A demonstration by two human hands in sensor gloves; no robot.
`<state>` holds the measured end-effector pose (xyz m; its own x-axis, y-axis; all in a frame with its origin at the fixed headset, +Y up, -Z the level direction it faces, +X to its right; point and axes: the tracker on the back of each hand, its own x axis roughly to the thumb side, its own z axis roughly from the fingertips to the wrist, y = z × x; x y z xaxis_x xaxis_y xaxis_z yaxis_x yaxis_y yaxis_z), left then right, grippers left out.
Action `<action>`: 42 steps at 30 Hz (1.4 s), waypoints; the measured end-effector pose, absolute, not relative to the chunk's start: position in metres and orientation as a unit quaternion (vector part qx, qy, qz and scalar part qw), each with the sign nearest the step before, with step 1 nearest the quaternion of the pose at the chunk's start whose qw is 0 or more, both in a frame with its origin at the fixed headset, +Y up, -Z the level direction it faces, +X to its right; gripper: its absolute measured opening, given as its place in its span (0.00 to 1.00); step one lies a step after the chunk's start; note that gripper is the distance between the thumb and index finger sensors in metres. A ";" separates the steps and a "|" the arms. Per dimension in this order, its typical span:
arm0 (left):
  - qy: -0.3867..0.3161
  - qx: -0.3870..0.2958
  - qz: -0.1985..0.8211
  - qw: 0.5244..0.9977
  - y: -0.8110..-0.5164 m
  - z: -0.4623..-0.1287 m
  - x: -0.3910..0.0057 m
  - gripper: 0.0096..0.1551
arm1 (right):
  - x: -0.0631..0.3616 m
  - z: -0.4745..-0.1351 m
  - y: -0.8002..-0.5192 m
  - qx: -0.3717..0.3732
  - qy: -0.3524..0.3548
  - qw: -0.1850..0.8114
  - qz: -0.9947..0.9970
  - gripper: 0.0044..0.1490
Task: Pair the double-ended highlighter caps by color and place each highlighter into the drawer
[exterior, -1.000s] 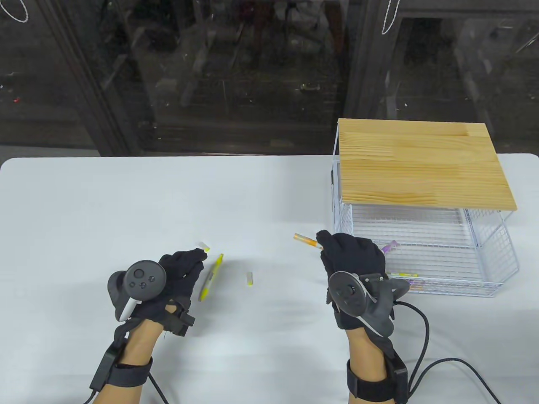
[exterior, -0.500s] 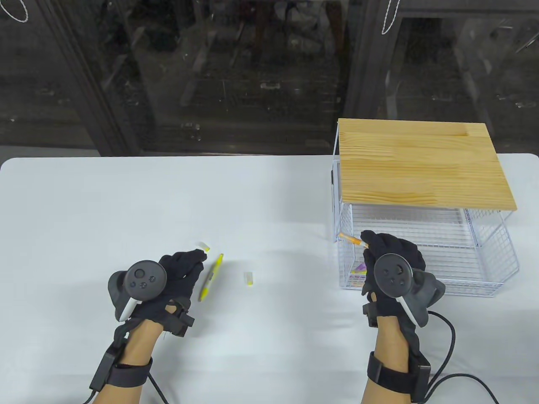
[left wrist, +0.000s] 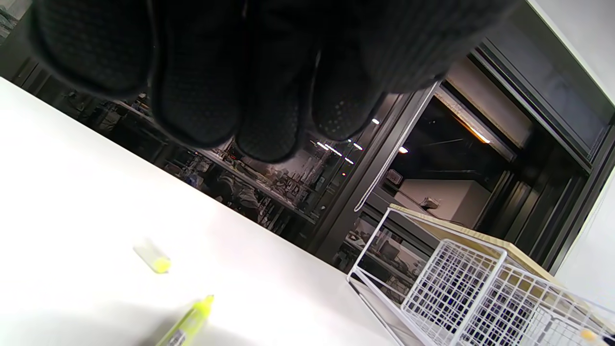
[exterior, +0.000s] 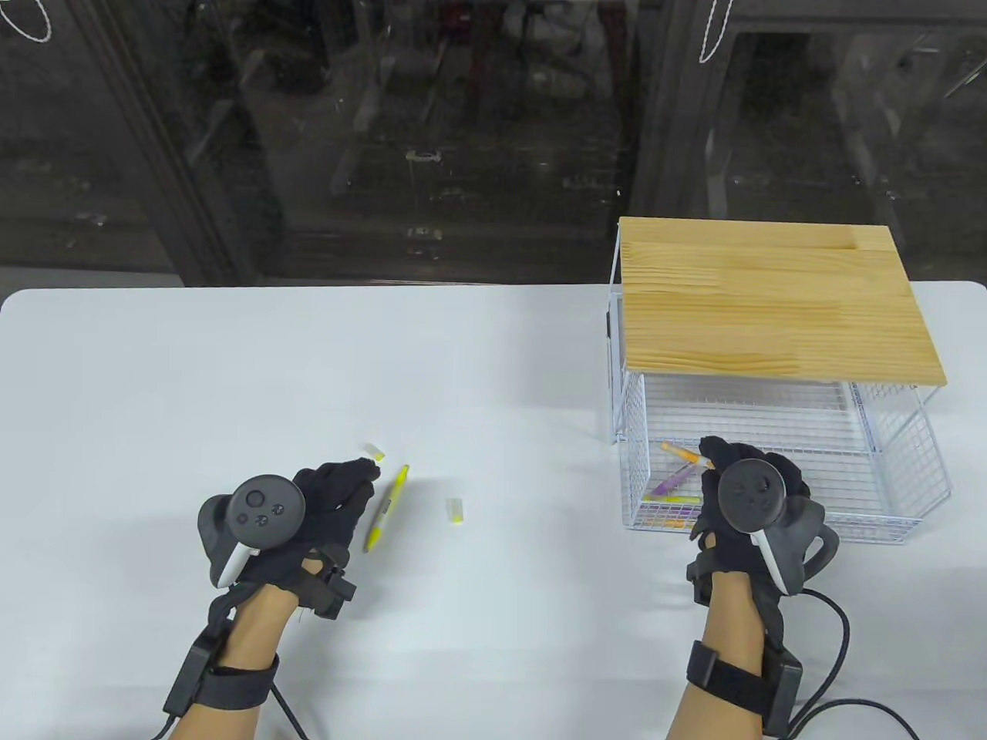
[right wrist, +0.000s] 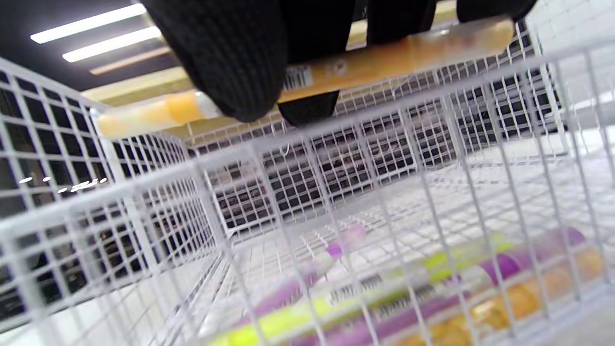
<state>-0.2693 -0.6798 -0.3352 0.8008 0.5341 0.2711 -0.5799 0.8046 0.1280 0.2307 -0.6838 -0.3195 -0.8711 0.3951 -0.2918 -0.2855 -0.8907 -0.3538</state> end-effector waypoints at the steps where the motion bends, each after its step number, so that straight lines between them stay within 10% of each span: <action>1: -0.111 0.101 0.295 0.943 -0.680 -0.335 -0.269 0.27 | 0.231 -0.320 -0.685 -0.182 -0.151 0.181 0.955 0.29; 26: -0.083 0.098 0.290 0.948 -0.678 -0.337 -0.276 0.27 | 0.137 -0.292 -0.627 -0.015 -0.296 0.188 0.936 0.32; 42: -0.074 0.090 0.274 0.955 -0.678 -0.338 -0.276 0.28 | 0.065 -0.306 -0.658 0.098 -0.188 0.175 0.961 0.32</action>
